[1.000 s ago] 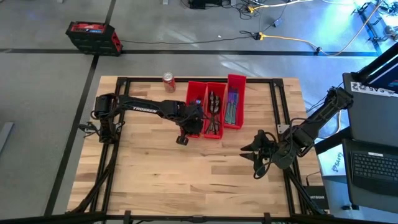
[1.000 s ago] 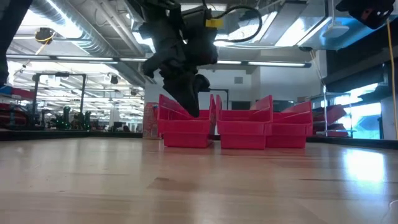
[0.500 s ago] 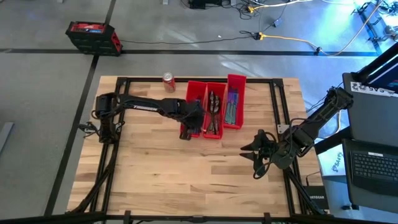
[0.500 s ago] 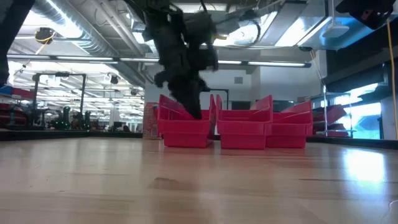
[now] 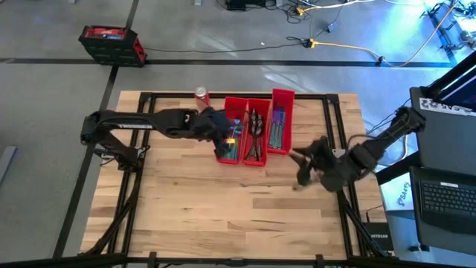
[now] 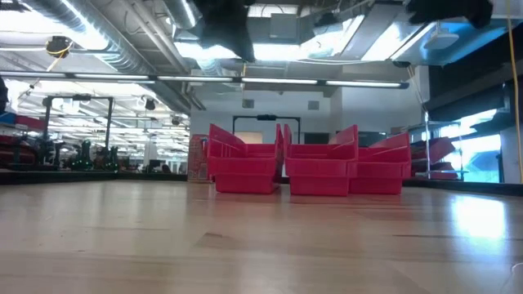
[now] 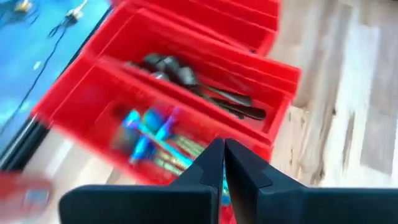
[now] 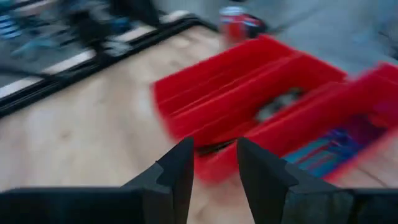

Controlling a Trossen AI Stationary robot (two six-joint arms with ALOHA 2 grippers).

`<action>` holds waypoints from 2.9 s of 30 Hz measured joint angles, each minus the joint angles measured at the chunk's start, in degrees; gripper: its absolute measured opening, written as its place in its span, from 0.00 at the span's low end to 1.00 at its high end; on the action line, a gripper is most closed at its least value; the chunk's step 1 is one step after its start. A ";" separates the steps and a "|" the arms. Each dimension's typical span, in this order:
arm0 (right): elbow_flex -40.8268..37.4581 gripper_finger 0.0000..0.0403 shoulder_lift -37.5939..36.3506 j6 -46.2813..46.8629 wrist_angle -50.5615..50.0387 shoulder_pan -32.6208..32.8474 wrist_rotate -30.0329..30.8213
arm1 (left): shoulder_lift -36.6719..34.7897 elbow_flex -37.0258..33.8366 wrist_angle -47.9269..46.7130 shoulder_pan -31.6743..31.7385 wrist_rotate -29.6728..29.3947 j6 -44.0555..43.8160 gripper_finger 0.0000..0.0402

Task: Sort silverware
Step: Adjust the left red bin

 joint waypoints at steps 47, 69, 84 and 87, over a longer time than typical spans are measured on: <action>-1.76 0.58 30.47 11.36 6.07 -50.24 -16.41 | -35.13 -45.03 41.66 10.56 33.66 23.69 0.00; -1.76 0.11 32.01 14.62 -0.32 -49.60 -19.30 | -34.76 -45.00 42.89 14.83 33.34 26.87 0.00; -1.84 0.00 28.59 16.67 -1.58 -44.53 -22.40 | -34.69 -45.00 42.87 18.21 32.98 26.80 0.00; -1.84 0.00 28.59 19.00 -3.17 -43.04 -22.83 | -34.69 -45.00 42.86 18.49 32.99 26.72 0.00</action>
